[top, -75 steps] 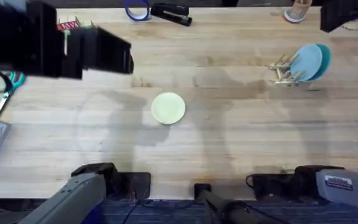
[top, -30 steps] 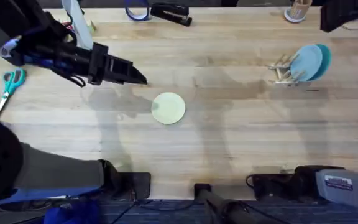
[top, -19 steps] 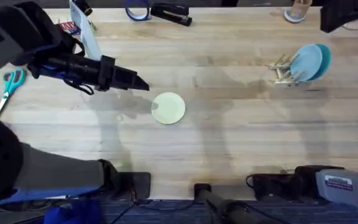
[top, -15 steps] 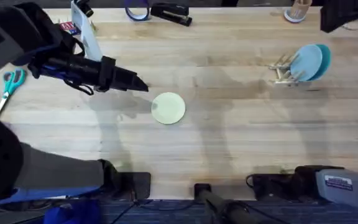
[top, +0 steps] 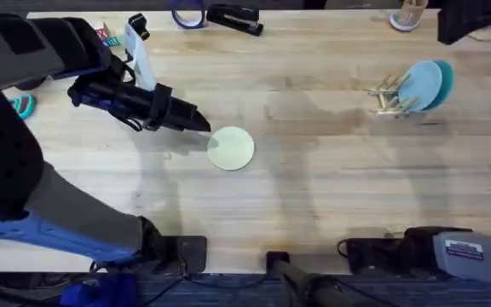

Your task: Pick up the plates from the table one by one and place each into a slot on the dish rack.

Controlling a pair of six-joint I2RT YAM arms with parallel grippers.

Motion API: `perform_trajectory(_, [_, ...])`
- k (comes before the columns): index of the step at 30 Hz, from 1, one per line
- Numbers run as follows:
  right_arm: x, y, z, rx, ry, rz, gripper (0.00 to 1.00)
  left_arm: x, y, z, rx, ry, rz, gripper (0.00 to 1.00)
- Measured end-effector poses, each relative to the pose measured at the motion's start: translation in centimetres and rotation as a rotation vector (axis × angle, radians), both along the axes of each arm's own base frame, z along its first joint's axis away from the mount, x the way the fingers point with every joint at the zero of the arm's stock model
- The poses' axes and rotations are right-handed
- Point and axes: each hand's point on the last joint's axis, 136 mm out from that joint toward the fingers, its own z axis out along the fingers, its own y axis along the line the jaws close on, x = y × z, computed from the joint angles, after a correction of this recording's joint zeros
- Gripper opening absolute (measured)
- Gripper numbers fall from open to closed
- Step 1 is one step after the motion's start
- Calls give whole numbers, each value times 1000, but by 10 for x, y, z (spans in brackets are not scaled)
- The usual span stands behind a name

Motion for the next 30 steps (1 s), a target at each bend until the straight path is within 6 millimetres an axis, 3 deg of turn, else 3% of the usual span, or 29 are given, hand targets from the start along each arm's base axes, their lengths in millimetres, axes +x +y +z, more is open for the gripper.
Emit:
perform_trajectory(15, [0, 0, 0, 0, 0, 0, 995, 10, 2, -7, 10, -45, 4, 41])
perform_trajectory(30, [0, 0, 0, 0, 1, 1, 996, 9, -1, -57, -28, 111, -8, 41])
